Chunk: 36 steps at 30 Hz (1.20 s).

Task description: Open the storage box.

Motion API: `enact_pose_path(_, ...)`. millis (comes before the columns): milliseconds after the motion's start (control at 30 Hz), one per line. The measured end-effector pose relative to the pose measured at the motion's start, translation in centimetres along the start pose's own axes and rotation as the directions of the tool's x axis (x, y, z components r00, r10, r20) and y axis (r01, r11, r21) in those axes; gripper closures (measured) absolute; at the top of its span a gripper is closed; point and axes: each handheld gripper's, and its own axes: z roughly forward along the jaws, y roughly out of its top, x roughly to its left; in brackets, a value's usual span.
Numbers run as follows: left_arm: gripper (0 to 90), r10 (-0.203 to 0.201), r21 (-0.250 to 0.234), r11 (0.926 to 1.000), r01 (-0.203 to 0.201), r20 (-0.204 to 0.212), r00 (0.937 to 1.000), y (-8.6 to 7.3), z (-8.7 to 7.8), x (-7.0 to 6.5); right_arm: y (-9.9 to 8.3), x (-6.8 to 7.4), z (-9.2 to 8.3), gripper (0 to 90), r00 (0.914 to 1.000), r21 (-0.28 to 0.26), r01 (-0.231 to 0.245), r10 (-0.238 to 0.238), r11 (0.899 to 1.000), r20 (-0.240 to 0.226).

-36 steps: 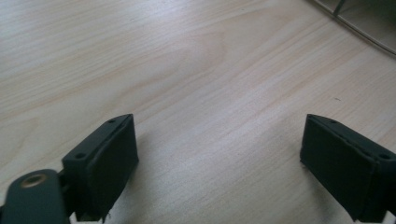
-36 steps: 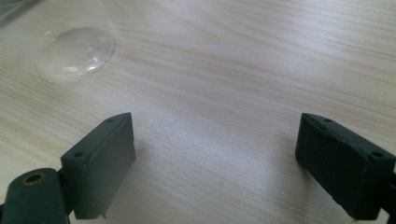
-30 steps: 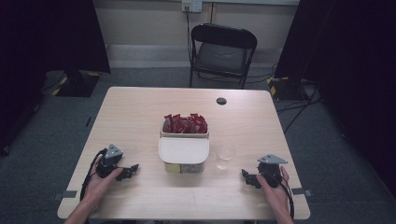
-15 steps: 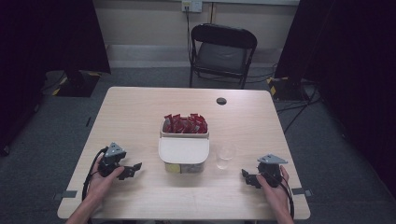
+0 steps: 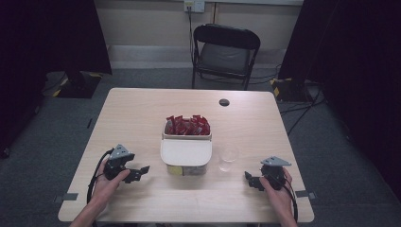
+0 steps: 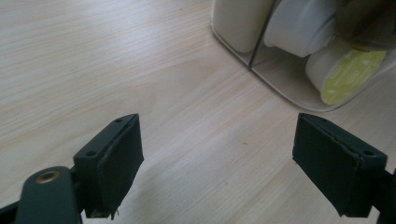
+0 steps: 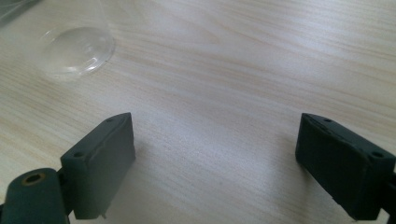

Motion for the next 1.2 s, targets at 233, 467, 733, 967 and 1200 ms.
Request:
enact_pose_path(233,15.8,0.016,-0.009,0.9998,-0.016,0.027,0.9995,1.1,0.6,-1.0,0.0,0.0,0.0,11.2,1.0000,0.000,0.000,0.000,1.000,0.000)
enact_pose_path(467,15.9,0.053,-0.020,0.9984,-0.052,0.071,0.9960,2.0,0.9,-2.6,0.0,0.0,0.0,11.2,1.0000,0.000,0.002,-0.002,1.000,-0.002)
enact_pose_path(733,15.9,0.063,-0.045,0.9973,-0.059,0.105,0.9925,2.8,1.0,-3.4,0.0,-0.1,0.0,11.2,1.0000,0.000,0.004,-0.004,1.000,-0.004)
enact_pose_path(967,15.6,0.067,-0.059,0.9965,-0.059,0.139,0.9879,3.6,1.6,-4.4,0.0,-0.1,0.0,11.2,1.0000,0.000,0.005,-0.005,1.000,-0.005)
enact_pose_path(1200,15.2,0.055,-0.070,0.9966,-0.044,0.155,0.9863,3.7,1.5,-4.2,0.0,-0.1,0.0,11.2,1.0000,0.000,0.005,-0.005,1.000,-0.005)
